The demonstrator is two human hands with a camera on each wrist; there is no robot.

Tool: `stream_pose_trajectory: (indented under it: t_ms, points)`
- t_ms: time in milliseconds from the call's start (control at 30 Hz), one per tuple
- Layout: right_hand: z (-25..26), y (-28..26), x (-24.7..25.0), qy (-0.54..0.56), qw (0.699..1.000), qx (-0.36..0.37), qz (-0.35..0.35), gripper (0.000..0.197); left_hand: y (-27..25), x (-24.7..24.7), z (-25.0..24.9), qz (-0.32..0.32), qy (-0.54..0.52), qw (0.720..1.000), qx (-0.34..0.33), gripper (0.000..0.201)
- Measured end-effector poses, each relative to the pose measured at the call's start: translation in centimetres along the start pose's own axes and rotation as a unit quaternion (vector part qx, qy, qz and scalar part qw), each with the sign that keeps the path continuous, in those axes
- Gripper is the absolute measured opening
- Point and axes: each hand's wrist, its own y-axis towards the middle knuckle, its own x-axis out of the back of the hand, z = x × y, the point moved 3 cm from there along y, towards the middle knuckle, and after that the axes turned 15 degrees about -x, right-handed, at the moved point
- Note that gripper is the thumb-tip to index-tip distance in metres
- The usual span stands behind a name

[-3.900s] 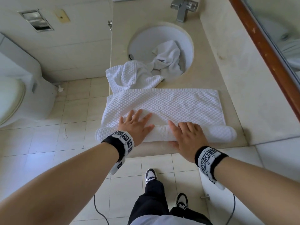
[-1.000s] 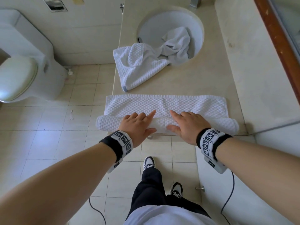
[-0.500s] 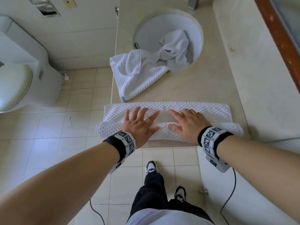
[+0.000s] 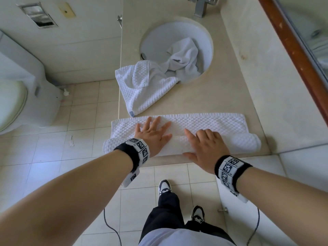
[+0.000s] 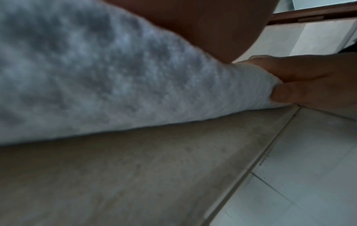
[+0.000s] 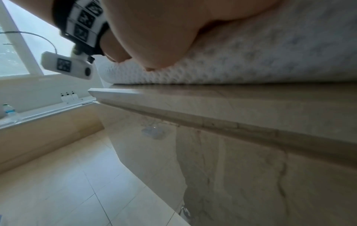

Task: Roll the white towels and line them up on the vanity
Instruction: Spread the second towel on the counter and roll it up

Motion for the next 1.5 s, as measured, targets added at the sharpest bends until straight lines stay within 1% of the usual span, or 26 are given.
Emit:
stream_pose_trajectory:
  t_ms: [33,100,167,233,300,367,433,567,667,733,833,967,1033,1133,1200,1300,1433,1500]
  points:
    - [0.0,0.3,0.1,-0.006,1.000,-0.002,0.005,0.086,-0.4,0.0,-0.3,-0.020,-0.001,1.000,0.004,0.063]
    - [-0.1,0.9,0.2,-0.012,1.000,-0.004,0.028,0.089,-1.8,-0.1,-1.2,-0.082,0.007,0.997,0.004,0.066]
    - [-0.3,1.3,0.3,-0.007,0.999,-0.004,0.044,0.089,-3.5,-0.9,-2.5,-0.132,0.041,0.990,-0.016,0.072]
    - [-0.3,1.5,0.5,-0.004,0.999,-0.002,0.043,0.087,-4.9,-2.3,-3.4,-0.154,0.068,0.985,-0.038,0.078]
    - [-0.3,1.6,0.6,-0.007,0.999,0.002,0.040,0.087,-5.5,-3.6,-3.6,-0.168,0.084,0.981,-0.042,0.084]
    - [-0.2,1.7,0.5,-0.005,0.999,0.003,0.043,0.087,-5.2,-3.9,-3.5,-0.183,0.097,0.978,-0.038,0.084]
    - [-0.2,1.9,0.6,0.002,0.999,-0.003,0.046,0.087,-4.6,-3.4,-3.3,-0.193,0.110,0.975,-0.030,0.080]
    - [-0.3,2.3,0.8,0.012,0.999,-0.006,0.050,0.088,-3.9,-2.5,-2.9,-0.180,0.114,0.976,-0.032,0.078]
    - [-0.4,2.5,0.9,0.024,0.998,-0.009,0.059,0.088,-3.9,-2.0,-2.9,-0.172,0.112,0.979,-0.018,0.076]
    - [-0.4,2.3,0.8,0.032,0.996,-0.003,0.078,0.090,-4.2,-2.0,-3.1,-0.163,0.107,0.981,-0.015,0.074]
    - [-0.5,1.3,0.4,0.047,0.992,0.020,0.115,0.093,-5.1,-2.5,-3.6,-0.145,0.091,0.985,-0.029,0.073]
    - [-0.8,1.0,0.4,0.079,0.984,0.054,0.151,0.085,-5.7,-2.7,-3.9,-0.136,0.062,0.988,-0.037,0.070]
    - [-0.8,1.8,0.4,0.106,0.976,0.057,0.181,0.081,-5.1,-2.2,-3.5,-0.116,0.042,0.992,-0.039,0.069]
    - [-1.0,3.2,0.5,0.134,0.965,0.044,0.223,0.081,-3.9,-1.5,-2.8,-0.085,0.022,0.995,-0.043,0.069]
    - [-1.0,3.6,0.5,0.130,0.966,0.034,0.220,0.078,-3.4,-1.3,-2.4,-0.096,0.042,0.994,-0.039,0.068]
    - [-1.2,4.0,0.3,0.121,0.974,0.025,0.189,0.077,-2.5,-1.0,-1.9,-0.114,0.074,0.990,-0.037,0.068]
    - [-1.6,5.8,0.3,0.080,0.984,-0.002,0.160,0.080,-0.8,-0.3,-1.0,-0.087,0.052,0.994,-0.032,0.069]
    - [-1.7,6.4,0.7,0.066,0.987,-0.012,0.147,0.077,-0.1,-0.1,-0.6,-0.075,0.033,0.996,-0.029,0.069]
